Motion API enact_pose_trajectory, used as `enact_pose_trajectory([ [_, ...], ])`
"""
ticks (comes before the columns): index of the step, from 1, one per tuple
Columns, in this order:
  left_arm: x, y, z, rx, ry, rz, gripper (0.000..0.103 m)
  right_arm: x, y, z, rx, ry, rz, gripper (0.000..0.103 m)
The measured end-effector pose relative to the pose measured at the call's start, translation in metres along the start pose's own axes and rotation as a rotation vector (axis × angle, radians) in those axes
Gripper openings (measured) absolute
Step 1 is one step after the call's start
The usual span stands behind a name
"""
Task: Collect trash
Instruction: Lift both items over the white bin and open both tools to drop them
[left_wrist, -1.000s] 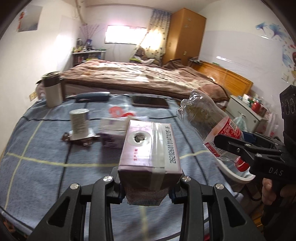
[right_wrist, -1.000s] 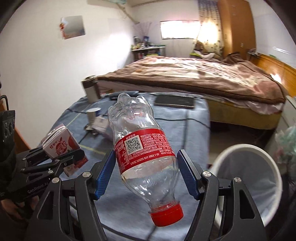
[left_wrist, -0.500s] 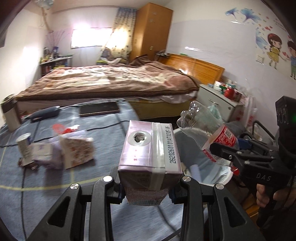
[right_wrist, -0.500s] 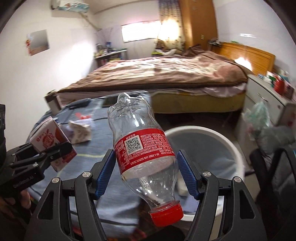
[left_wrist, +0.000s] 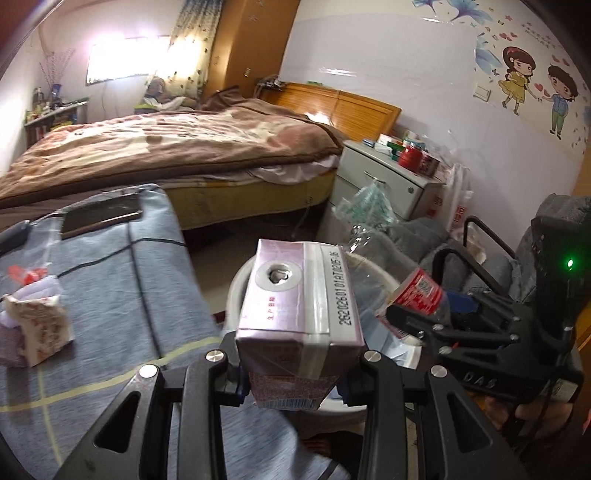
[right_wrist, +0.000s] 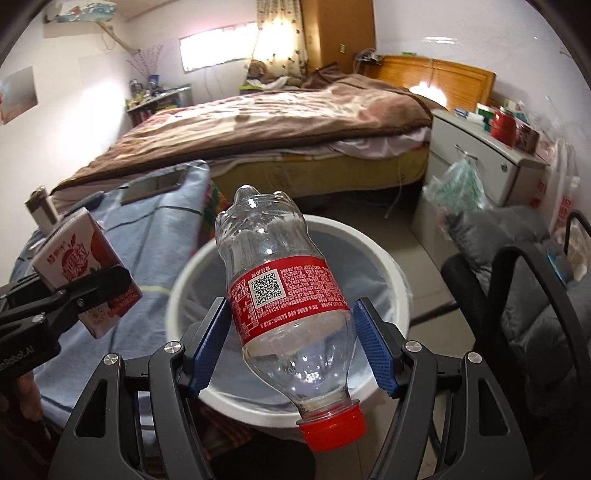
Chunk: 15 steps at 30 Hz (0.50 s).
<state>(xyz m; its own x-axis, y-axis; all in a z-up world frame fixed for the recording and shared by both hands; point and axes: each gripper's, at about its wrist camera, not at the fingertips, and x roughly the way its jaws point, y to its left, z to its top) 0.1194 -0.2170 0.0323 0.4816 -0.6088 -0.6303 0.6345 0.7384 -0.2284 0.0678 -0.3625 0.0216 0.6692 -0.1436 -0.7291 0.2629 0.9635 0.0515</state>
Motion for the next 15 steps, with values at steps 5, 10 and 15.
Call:
enact_pose_trajectory([
  [5,0.024,-0.013,0.002,0.033,0.041,0.006,0.037,0.013,-0.015,-0.006,0.015,0.045,-0.051,0.070],
  [10,0.043,-0.014,-0.001,0.028,0.090,0.026,0.037,0.023,-0.025,-0.008,0.026,0.083,-0.084,0.070],
  [15,0.050,-0.015,-0.001,0.021,0.106,0.033,0.044,0.031,-0.027,-0.008,0.012,0.107,-0.075,0.070],
])
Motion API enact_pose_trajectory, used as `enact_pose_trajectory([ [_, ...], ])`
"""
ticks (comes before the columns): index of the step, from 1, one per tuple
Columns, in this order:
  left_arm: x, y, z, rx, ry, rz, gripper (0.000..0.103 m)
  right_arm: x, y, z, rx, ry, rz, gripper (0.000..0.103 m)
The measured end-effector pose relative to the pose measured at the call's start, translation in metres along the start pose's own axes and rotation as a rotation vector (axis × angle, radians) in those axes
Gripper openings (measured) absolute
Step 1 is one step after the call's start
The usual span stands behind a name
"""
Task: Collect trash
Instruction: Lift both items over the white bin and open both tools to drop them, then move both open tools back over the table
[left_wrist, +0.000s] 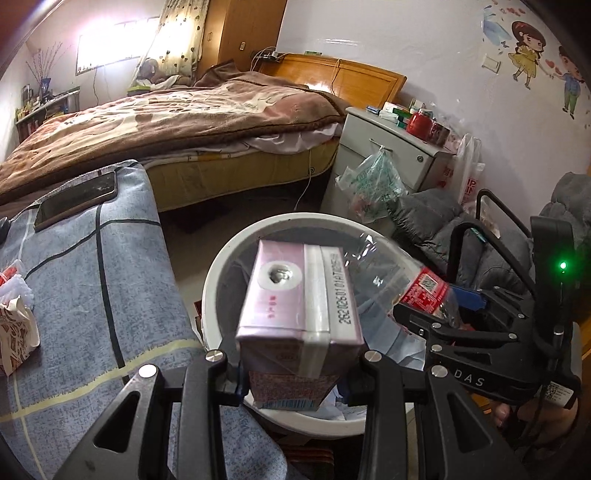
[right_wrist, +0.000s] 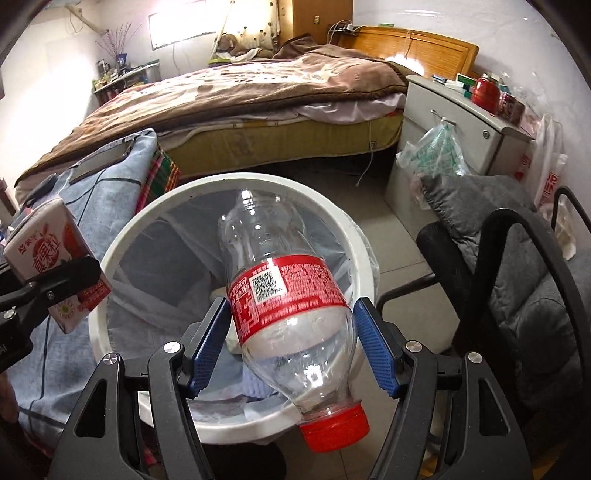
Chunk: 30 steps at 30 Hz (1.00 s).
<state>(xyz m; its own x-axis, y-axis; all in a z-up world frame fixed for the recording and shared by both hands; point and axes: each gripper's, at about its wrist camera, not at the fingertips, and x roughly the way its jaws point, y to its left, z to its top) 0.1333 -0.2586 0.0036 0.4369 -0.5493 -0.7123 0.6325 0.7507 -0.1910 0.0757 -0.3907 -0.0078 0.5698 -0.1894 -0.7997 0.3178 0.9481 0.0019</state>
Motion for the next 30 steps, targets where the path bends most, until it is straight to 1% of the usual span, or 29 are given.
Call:
enact_pose_trajectory([
  [1,0.000,0.000,0.000,-0.004,0.000,-0.002,0.047,0.000,0.001,0.000,-0.002,0.002,-0.005,0.070],
  [2,0.000,0.000,0.000,-0.009,-0.002,-0.003,0.055,0.000,0.001,0.000,-0.002,0.000,-0.012,0.070],
  [3,-0.001,0.000,0.000,-0.014,-0.005,-0.005,0.058,0.001,0.000,0.000,-0.001,-0.001,-0.015,0.070],
  [5,-0.001,0.002,0.001,-0.017,-0.007,-0.010,0.059,-0.002,0.000,0.000,0.003,-0.012,-0.006,0.070],
  [7,-0.003,0.003,0.001,-0.016,-0.010,-0.003,0.064,-0.006,-0.001,0.000,0.007,-0.021,0.011,0.070],
  [9,-0.005,0.004,0.000,-0.024,-0.013,-0.001,0.067,-0.008,0.000,0.000,0.010,-0.031,0.017,0.070],
  [12,-0.010,0.007,-0.001,-0.031,-0.024,-0.005,0.067,-0.011,0.001,0.001,0.013,-0.043,0.008,0.070],
  [22,-0.036,0.023,-0.006,-0.059,-0.069,0.030,0.067,-0.020,0.013,0.000,0.029,-0.078,0.019,0.070],
  [30,-0.063,0.047,-0.020,-0.091,-0.117,0.090,0.067,-0.026,0.033,-0.003,0.020,-0.106,0.048,0.070],
])
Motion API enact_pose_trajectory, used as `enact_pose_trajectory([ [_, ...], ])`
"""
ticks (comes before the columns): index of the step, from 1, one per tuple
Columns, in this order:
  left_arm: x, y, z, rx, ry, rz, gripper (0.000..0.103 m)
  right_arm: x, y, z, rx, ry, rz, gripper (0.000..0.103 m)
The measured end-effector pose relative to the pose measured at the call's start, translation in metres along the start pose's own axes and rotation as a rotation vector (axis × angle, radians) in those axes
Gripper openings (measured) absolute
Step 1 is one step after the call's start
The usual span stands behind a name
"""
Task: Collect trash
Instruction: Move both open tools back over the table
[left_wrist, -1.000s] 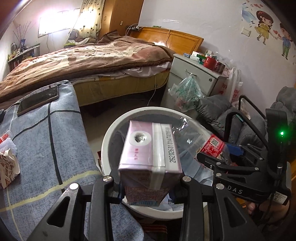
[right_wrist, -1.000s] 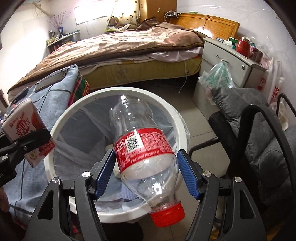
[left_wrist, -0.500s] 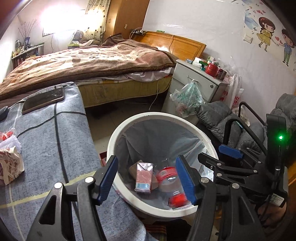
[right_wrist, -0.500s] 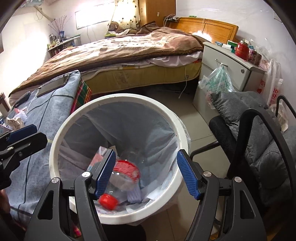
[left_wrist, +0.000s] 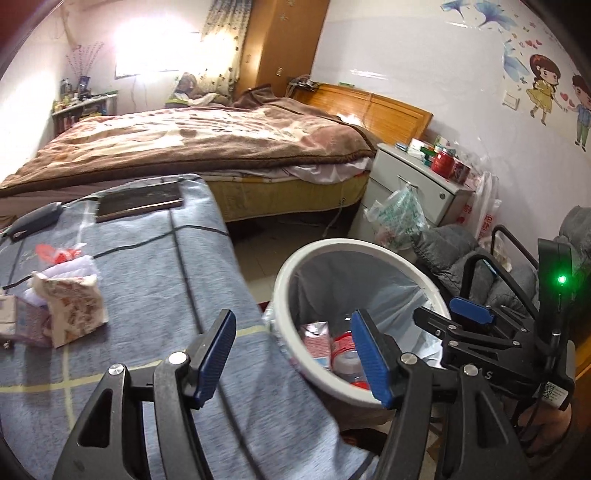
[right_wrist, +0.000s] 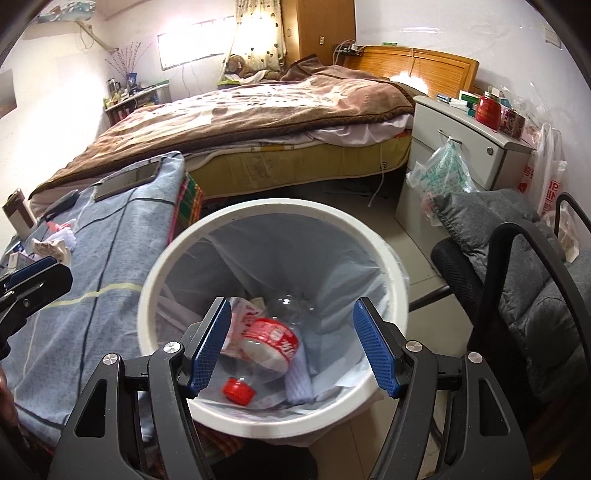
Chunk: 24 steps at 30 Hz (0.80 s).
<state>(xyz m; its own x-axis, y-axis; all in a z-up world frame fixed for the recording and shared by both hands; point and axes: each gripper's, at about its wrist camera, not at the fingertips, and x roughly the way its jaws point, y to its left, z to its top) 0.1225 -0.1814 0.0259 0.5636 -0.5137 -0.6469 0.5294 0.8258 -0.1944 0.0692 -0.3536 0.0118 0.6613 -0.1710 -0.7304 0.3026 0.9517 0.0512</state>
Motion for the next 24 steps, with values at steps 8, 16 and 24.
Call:
enact_pose_trajectory([
  [8,-0.024,0.043,-0.011,-0.051,-0.040,0.090,0.067,-0.004,0.036,0.005,-0.038,-0.036,0.072,0.070],
  [16,-0.050,0.088,-0.022,-0.116,-0.070,0.171,0.067,-0.001,0.073,0.004,-0.090,-0.043,0.148,0.070],
  [24,-0.073,0.132,-0.035,-0.180,-0.094,0.266,0.069,0.003,0.115,0.005,-0.162,-0.041,0.232,0.070],
])
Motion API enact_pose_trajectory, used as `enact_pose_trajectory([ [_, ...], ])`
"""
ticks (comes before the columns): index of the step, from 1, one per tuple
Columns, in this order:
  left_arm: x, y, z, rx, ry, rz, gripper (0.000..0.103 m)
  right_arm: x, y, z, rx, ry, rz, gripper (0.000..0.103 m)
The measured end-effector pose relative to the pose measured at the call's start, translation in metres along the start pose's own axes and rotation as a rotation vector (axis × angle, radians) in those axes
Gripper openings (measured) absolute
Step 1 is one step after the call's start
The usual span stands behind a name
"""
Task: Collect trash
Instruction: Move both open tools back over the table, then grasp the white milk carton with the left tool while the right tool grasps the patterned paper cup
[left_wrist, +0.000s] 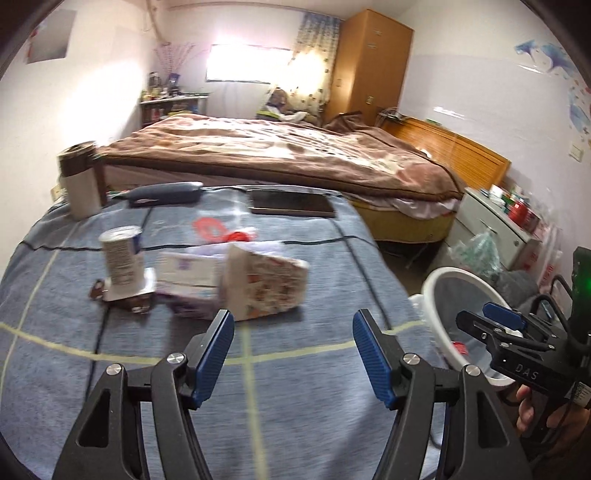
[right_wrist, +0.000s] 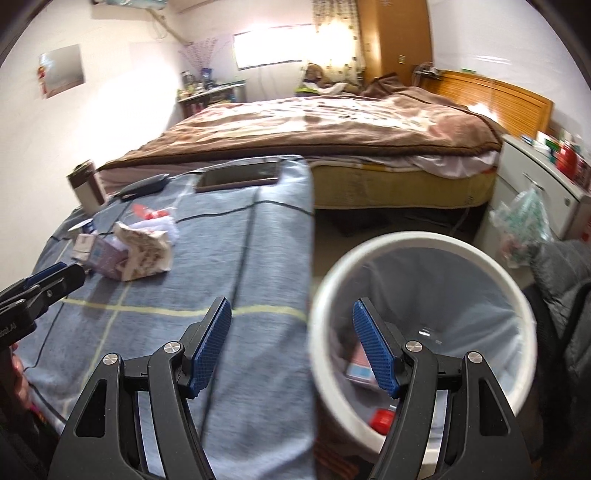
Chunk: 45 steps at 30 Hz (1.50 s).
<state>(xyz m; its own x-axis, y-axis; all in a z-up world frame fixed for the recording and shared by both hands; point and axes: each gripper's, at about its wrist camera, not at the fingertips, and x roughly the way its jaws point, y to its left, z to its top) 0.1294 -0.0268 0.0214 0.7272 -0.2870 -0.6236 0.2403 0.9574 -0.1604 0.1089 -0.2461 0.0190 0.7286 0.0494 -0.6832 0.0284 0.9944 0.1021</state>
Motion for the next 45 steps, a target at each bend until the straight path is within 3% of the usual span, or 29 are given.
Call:
enact_pose_trajectory([
  [15,0.028,0.057,0.003,-0.059,0.050,0.090,0.073,0.027,0.050,0.015,-0.104,0.028,0.043,0.070],
  [26,0.051,0.072,0.009,-0.079,0.070,0.066,0.072,0.050,0.076,0.024,-0.139,0.064,0.084,0.070],
  [30,0.050,0.076,0.010,-0.077,0.059,0.057,0.058,0.057,0.083,0.029,-0.155,0.074,0.103,0.070],
  [40,0.037,0.091,0.013,-0.095,0.036,0.043,0.058,0.078,0.105,0.035,-0.200,0.113,0.175,0.070],
  [45,0.027,0.095,0.013,-0.087,0.025,0.038,0.058,0.081,0.124,0.040,-0.338,0.073,0.144,0.070],
])
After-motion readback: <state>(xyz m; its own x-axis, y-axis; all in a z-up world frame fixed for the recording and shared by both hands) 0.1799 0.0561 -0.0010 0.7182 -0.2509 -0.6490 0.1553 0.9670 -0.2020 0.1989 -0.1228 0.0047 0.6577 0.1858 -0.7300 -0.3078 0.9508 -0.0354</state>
